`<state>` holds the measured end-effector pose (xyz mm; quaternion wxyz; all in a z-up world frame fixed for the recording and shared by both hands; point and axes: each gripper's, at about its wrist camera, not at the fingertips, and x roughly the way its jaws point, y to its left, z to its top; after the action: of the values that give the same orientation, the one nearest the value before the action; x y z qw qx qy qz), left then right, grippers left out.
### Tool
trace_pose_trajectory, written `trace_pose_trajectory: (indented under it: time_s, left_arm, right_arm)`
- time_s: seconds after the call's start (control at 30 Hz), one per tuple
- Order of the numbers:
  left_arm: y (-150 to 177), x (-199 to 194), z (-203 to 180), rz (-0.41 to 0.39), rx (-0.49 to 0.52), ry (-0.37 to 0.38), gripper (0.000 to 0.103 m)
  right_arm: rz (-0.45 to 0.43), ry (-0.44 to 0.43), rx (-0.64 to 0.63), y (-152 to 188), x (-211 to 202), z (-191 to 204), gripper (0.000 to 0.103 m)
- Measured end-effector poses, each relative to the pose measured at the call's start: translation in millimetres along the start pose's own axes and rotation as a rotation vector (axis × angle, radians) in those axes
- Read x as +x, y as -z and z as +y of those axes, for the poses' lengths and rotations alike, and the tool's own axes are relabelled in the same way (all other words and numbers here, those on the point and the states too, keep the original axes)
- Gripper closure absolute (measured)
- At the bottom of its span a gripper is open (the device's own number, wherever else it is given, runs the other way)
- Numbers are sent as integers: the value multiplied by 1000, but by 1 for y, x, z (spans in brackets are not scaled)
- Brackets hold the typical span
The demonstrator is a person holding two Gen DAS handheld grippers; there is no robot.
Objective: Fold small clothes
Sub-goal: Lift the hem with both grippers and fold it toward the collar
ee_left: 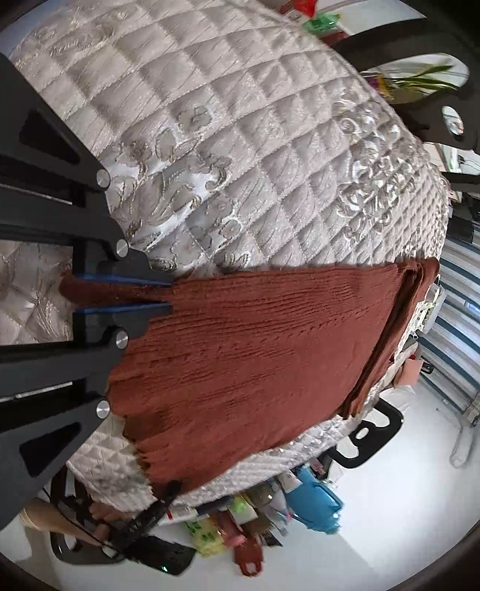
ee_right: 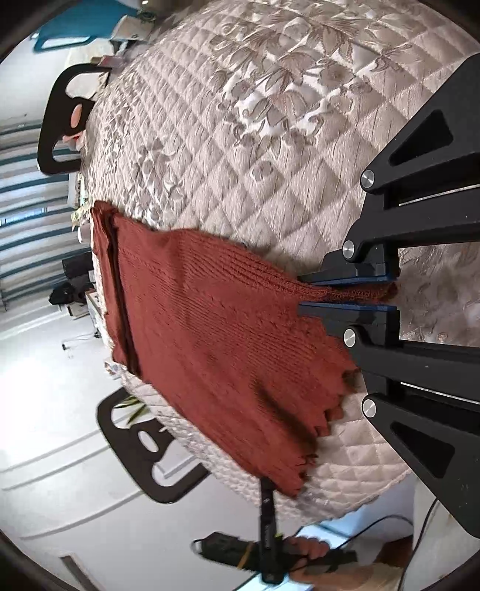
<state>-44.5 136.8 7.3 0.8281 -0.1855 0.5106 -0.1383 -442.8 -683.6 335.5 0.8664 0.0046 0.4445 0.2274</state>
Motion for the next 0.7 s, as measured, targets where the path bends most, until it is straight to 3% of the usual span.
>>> trace_pose_trajectory:
  time_s: [0.07,0.13,0.27,0.37,0.4,0.5,0.7]
  left_arm:
    - [0,0,7,11,-44,47,89]
    - [0,0,9,13,-62,94,77]
    - [0,1,3,18,-43,89,74]
    - [-1,2,-5,28,0,52,77]
    - [-2,2,-7,36,4,48,94]
    - [-8,1,-8,40,1,76,94]
    - [-31,-16,-1,-37,-64,157,94]
  right_arm:
    - [2,2,9,1,0,-2,96]
    - [17,-27,14,4,3,-3,96]
    - [18,-49,56,6,8,-8,95]
    - [25,-42,40,7,9,-5,94]
    - [32,-30,24,7,9,-3,94]
    - [15,-54,1,2,2,-1,96]
    - [-67,-128,81,-23,-20,-13,97]
